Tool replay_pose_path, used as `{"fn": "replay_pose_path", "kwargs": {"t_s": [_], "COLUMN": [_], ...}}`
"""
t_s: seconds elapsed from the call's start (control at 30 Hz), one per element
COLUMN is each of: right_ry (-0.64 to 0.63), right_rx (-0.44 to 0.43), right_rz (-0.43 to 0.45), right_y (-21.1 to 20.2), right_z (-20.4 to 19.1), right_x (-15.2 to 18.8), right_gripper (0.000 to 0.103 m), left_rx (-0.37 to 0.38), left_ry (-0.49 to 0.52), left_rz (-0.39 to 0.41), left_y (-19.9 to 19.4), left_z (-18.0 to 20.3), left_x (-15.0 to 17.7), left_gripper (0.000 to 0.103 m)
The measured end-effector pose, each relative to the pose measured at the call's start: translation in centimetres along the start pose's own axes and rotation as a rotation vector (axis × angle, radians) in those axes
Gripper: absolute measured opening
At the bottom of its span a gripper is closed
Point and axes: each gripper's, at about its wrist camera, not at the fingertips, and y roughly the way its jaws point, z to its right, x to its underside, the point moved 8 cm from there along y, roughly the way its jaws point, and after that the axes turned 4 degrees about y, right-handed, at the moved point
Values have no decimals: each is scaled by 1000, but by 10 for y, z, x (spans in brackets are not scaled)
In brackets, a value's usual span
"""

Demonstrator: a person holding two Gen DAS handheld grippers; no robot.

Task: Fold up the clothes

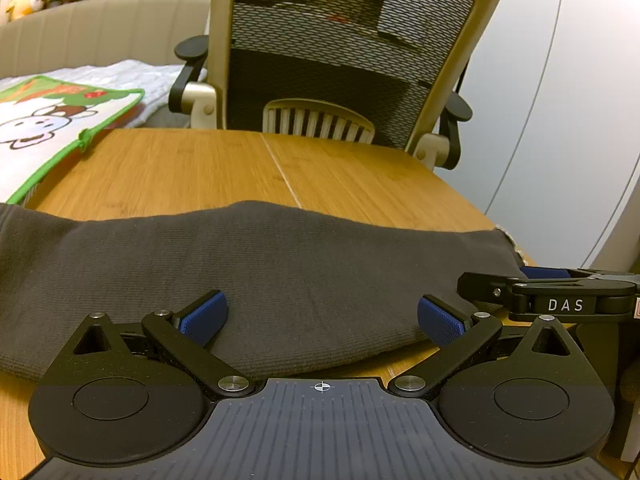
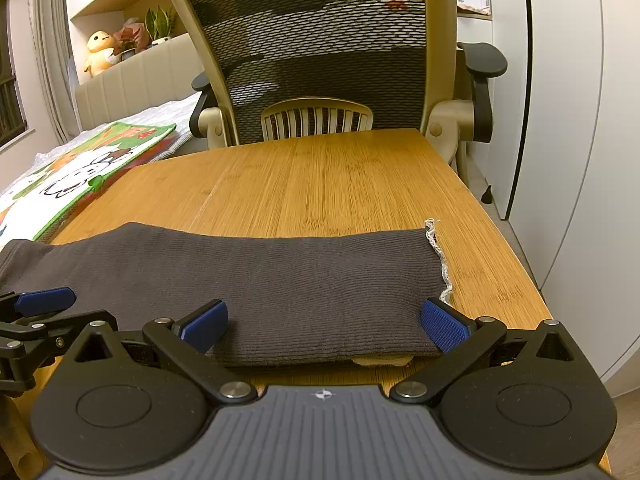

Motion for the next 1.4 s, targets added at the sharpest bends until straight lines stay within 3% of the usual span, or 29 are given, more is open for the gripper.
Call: {"fn": "replay_pose_path", "kwargs": {"t_s": [0.63,0.83,1.0,1.13,1.23,1.27,1.3,1.37,1.4], "right_ry": [0,-75,57,133,222,257,271,291,299], "right_rx": [3,27,-126,-67,-24,-28,-35,-51,-50], "right_rz": [-1,-42,0,100,106,103,97,83,76], "right_y": [0,7,-12,-44,-53,-54,-52,-49,-46], "right_z": [-1,-8,15,54,79,84,84,82,81], "right_x": [0,0,-11,-25,-24,-21,-19,-15,-14], "right_gripper": [103,103,103,103,103,101,89,75,74], "left_rx": [8,0,4,17,27,30,33,39,43], "left_ry": [-11,-2,-7,-20,-30,-33,-36,-44,-49], "left_rz": [6,1,3,8,11,12,14,18,20], "left_y": [0,0,-2,-2,-2,-2,-2,-2,-3], "left_z": [-1,0,0,-1,-2,-3,-3,-4,-5], "left_x": [0,1,2,1,1,1,1,1,1], "left_gripper": [103,103,103,103,103,103,103,103,103]}}
